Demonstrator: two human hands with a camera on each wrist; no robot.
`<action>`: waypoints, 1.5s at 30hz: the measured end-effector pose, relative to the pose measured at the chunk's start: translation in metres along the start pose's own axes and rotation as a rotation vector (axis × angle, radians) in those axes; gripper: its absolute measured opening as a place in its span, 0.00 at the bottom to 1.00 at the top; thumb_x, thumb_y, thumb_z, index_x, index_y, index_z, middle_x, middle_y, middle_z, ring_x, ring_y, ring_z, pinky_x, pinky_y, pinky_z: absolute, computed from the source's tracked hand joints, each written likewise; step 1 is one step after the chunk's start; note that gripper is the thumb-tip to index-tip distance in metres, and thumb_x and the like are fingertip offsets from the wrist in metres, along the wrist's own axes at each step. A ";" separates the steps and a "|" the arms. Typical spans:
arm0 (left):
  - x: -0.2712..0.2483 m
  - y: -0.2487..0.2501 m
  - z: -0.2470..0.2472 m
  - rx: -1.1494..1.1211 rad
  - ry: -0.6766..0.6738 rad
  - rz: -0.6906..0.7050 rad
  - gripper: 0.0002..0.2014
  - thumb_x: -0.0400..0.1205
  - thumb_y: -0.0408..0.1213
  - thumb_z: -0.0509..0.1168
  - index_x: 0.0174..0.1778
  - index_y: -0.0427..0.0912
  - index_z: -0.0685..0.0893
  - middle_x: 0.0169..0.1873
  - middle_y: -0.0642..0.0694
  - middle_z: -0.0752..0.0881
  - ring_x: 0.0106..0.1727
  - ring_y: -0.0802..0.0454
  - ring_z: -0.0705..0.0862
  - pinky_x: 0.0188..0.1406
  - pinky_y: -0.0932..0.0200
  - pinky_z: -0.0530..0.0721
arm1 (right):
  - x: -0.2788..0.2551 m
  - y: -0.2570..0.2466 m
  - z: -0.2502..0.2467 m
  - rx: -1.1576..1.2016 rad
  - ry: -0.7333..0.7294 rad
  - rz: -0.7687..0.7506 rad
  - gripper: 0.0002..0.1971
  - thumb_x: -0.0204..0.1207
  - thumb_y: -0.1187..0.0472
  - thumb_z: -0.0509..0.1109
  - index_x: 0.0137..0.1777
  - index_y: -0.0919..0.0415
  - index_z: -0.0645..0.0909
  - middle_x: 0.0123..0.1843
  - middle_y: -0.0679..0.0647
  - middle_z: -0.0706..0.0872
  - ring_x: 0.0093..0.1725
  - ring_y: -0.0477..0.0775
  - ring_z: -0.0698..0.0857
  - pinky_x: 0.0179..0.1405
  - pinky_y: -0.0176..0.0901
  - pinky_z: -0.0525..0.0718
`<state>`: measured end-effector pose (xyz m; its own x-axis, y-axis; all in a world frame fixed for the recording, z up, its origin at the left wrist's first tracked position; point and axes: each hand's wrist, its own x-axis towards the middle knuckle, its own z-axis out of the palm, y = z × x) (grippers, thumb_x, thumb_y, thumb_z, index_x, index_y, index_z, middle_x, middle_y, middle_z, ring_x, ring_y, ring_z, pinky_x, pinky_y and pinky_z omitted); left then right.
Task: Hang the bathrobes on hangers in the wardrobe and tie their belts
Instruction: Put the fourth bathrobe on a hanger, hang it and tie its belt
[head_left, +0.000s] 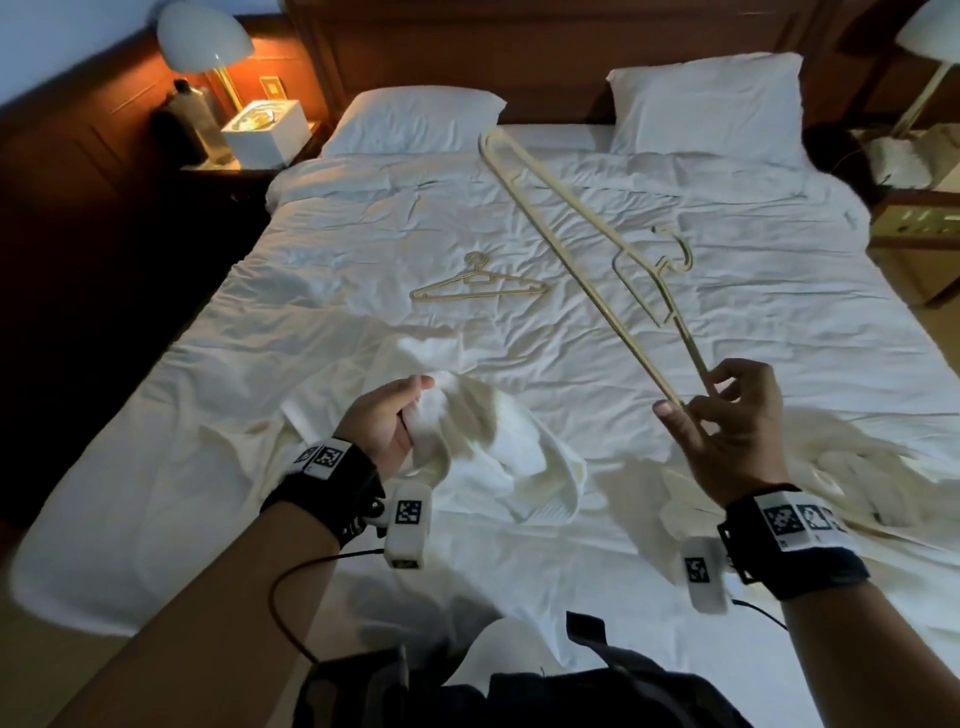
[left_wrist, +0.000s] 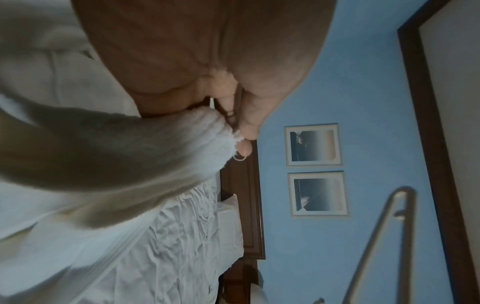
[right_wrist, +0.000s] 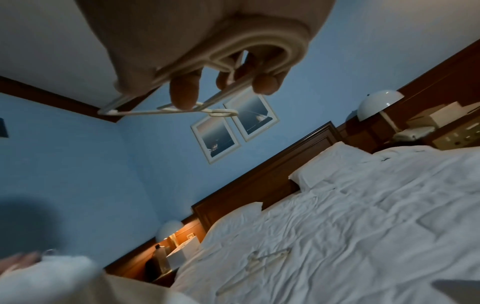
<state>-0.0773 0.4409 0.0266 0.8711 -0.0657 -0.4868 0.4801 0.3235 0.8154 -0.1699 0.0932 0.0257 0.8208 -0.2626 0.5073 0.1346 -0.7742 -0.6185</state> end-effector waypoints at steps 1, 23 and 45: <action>0.002 0.002 -0.002 -0.020 -0.005 -0.008 0.09 0.83 0.36 0.63 0.48 0.34 0.85 0.46 0.36 0.82 0.54 0.39 0.79 0.71 0.42 0.71 | 0.000 0.004 -0.005 -0.034 -0.021 0.004 0.26 0.70 0.32 0.69 0.22 0.51 0.79 0.59 0.55 0.75 0.54 0.62 0.75 0.52 0.44 0.69; 0.003 0.003 0.012 0.300 -0.030 0.023 0.14 0.87 0.26 0.53 0.49 0.31 0.84 0.49 0.41 0.89 0.54 0.43 0.84 0.63 0.48 0.81 | 0.007 0.016 0.033 -0.430 -0.651 -0.143 0.35 0.73 0.25 0.49 0.17 0.52 0.65 0.26 0.42 0.70 0.36 0.47 0.82 0.36 0.36 0.69; -0.013 -0.017 0.044 0.133 0.026 0.134 0.06 0.81 0.25 0.65 0.49 0.39 0.84 0.31 0.47 0.87 0.27 0.58 0.85 0.26 0.62 0.83 | -0.049 -0.031 0.066 -0.166 -1.035 0.165 0.33 0.78 0.36 0.62 0.23 0.64 0.76 0.20 0.50 0.74 0.22 0.50 0.75 0.30 0.44 0.79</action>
<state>-0.0918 0.3953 0.0326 0.9260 -0.0056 -0.3776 0.3710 0.2001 0.9068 -0.1779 0.1681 -0.0195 0.9053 0.1858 -0.3819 -0.0352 -0.8633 -0.5034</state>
